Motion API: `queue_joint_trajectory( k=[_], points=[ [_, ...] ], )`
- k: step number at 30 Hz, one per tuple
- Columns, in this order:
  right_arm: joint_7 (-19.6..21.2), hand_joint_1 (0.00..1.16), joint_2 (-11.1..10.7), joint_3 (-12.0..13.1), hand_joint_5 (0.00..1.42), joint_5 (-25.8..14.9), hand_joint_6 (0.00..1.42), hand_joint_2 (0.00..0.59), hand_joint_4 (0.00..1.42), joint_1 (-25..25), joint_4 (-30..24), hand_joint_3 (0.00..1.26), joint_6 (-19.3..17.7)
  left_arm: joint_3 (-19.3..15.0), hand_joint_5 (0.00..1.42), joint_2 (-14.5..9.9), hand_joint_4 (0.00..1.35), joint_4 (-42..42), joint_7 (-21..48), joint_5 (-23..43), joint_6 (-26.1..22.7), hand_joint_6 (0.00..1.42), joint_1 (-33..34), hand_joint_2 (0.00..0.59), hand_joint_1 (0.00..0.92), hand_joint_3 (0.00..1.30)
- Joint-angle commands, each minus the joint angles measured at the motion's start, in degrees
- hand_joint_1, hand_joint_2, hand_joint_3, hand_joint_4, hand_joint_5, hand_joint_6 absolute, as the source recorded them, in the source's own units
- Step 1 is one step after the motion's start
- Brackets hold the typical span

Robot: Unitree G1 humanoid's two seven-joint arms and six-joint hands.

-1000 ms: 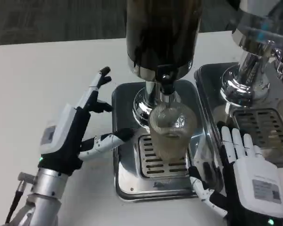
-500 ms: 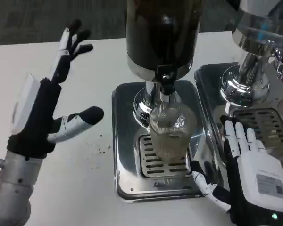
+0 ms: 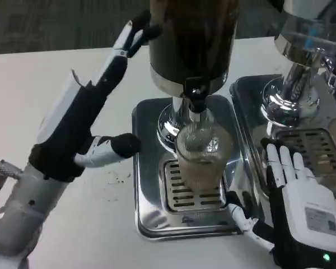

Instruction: Grasp the cup under the faucet to collect the drink, then remove the cup.

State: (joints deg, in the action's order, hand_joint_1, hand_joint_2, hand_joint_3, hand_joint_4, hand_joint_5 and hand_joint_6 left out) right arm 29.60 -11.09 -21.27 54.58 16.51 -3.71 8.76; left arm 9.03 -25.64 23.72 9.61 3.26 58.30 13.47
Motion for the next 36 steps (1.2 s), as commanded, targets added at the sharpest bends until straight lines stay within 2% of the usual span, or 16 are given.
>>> queue_joint_trajectory(
  k=[1,8,12,17,27,36],
  points=[
    [1.3,0.32,0.7,-0.2,0.0,-0.1,0.1,0.333,0.0,0.6,0.3,0.03,-0.1,0.6,0.06,1.9,0.0,-0.3,5.3,2.8,-2.0,0.04,1.2,0.0,0.0,0.0],
    [2.1,0.32,1.5,-0.4,0.0,0.4,0.1,0.334,0.0,1.6,-0.2,0.03,0.4,-0.4,0.08,4.4,0.0,1.2,10.5,3.5,-3.0,0.07,2.4,0.0,0.0,0.0],
    [2.3,0.32,1.8,-0.3,0.0,0.6,0.1,0.335,0.0,2.0,-0.7,0.03,0.6,-1.0,0.09,5.0,0.0,3.3,11.0,-0.1,-1.6,0.07,3.7,0.0,0.0,0.0],
    [2.5,0.32,2.0,-0.5,0.0,0.8,0.1,0.335,0.0,2.4,-0.9,0.03,0.9,-1.3,0.12,6.0,0.0,4.9,11.7,-0.8,-1.4,0.09,4.0,0.0,0.0,0.0],
    [2.3,0.32,1.8,-0.4,0.0,0.5,0.1,0.335,0.0,2.3,-0.9,0.03,0.7,-1.6,0.23,5.9,0.0,2.3,13.0,-1.0,-0.3,0.2,2.4,0.006,0.0,0.05],
    [2.1,0.32,1.6,-0.6,0.0,0.6,0.1,0.335,0.0,2.0,-0.7,0.03,0.5,-1.8,0.29,4.8,0.0,0.7,12.0,-6.3,2.0,0.27,1.4,0.019,0.0,0.12]
  ],
)
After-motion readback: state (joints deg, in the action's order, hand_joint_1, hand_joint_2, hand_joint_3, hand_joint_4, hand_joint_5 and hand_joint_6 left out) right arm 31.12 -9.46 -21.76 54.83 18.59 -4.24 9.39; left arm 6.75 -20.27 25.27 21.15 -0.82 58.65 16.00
